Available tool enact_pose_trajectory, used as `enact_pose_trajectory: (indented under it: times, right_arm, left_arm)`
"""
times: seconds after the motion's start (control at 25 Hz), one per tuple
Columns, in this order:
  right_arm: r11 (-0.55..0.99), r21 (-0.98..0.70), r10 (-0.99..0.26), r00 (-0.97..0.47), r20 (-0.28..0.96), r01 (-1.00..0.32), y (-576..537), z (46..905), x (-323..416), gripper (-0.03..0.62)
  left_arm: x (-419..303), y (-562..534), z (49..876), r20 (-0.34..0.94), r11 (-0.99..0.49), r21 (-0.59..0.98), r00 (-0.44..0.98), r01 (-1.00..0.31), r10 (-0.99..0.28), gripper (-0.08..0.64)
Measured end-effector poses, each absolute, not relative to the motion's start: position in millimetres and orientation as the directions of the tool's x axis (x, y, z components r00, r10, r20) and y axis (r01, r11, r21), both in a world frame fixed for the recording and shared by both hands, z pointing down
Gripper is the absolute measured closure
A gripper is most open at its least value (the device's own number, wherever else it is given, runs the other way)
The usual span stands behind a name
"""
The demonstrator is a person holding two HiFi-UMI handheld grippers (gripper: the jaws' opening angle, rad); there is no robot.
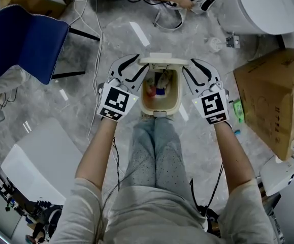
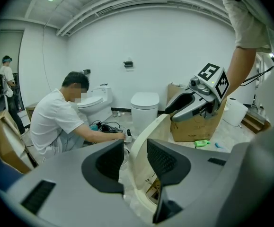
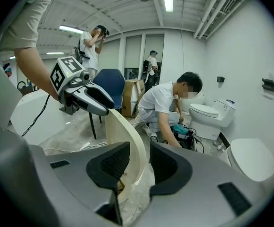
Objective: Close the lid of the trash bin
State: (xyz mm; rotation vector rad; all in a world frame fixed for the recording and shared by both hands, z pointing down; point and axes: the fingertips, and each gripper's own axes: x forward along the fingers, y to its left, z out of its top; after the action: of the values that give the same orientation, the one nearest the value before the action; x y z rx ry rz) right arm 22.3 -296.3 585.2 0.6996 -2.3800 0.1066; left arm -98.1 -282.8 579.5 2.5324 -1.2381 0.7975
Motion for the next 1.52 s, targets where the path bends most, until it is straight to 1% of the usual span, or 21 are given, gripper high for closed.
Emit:
enact_pose_trajectory:
  times: [0.32,0.4,0.52,1.52]
  right_arm:
    - [0.874,0.127,-0.434,-0.638,0.636,-0.468,-307.5,594.5,19.9,0.469]
    - [0.883,0.13,-0.422,-0.644,0.638,-0.45,-307.3,595.4,18.4,0.499]
    - [0.892,0.134,-0.41,-0.647,0.643,-0.433,-306.0,594.9,18.5,0.512]
    - [0.902,0.208,-0.414,-0.621,0.665,-0.379,-235.2,603.5,29.8,0.512]
  left_arm:
    - [-98.0,-290.1,591.3,0.564,-0.637,-0.035,0.511,-0.77,-0.649,0.41]
    - [-97.7,-291.9,589.3,0.566,-0.645,-0.041,0.515,-0.763,-0.644,0.414]
    - [-94.6,-290.8,588.4,0.561,-0.654,-0.033,0.528,-0.756,-0.638,0.453]
    - [-81.8,-214.2,600.9,0.558,-0.71,-0.034,0.576,-0.704,-0.598,0.451]
